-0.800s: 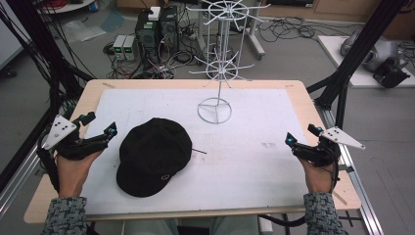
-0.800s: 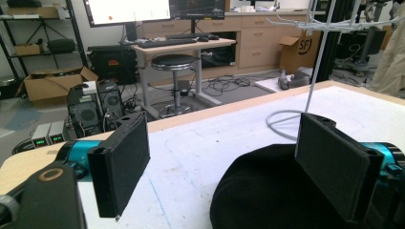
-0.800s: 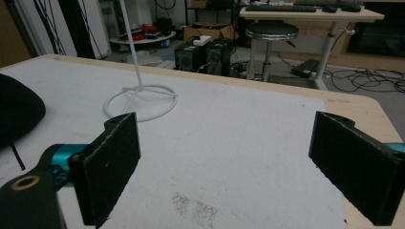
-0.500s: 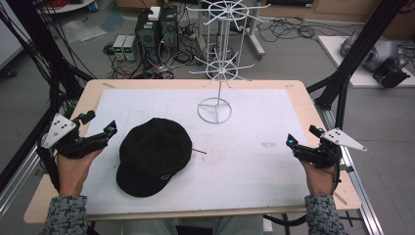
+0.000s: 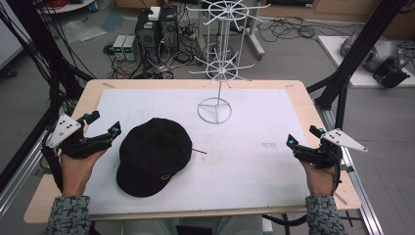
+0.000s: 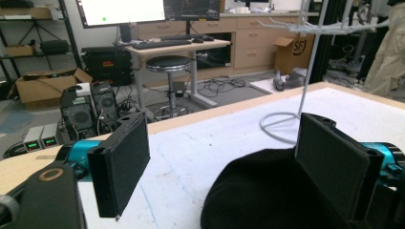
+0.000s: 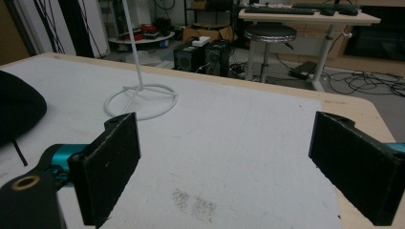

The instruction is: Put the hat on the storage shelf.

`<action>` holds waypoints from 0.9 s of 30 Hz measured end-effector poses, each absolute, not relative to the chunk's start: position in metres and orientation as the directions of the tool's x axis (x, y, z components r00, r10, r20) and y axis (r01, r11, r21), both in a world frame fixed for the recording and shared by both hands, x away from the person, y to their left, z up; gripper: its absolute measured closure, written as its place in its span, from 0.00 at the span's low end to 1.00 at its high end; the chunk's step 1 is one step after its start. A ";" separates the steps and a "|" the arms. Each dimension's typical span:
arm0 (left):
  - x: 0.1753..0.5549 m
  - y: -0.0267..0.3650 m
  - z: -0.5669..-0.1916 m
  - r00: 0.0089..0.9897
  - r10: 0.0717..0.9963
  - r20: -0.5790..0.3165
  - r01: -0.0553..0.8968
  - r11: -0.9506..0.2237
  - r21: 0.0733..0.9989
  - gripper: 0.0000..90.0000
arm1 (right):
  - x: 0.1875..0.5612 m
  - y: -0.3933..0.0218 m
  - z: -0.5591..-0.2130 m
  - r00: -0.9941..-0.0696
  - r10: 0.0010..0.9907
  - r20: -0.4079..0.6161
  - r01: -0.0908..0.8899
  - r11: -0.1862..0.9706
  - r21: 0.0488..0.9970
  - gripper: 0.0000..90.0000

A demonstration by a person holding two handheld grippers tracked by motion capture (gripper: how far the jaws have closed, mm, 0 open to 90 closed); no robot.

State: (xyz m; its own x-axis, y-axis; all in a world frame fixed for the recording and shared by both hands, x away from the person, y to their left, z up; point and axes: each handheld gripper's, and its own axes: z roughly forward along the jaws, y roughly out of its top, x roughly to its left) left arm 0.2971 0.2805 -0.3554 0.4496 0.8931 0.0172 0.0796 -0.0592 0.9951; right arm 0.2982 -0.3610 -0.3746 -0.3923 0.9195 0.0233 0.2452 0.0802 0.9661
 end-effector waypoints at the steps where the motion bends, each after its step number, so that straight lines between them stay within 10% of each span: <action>1: 0.298 0.277 -0.358 0.460 0.888 0.017 0.084 -0.063 0.995 0.22 | 0.299 -0.361 -0.375 -0.392 0.920 0.025 0.245 0.078 0.966 0.10; 27: 0.313 0.222 -0.386 0.639 0.769 -0.002 0.193 -0.158 0.968 0.33 | 0.300 -0.360 -0.377 -0.397 0.917 0.024 0.254 0.085 0.964 0.10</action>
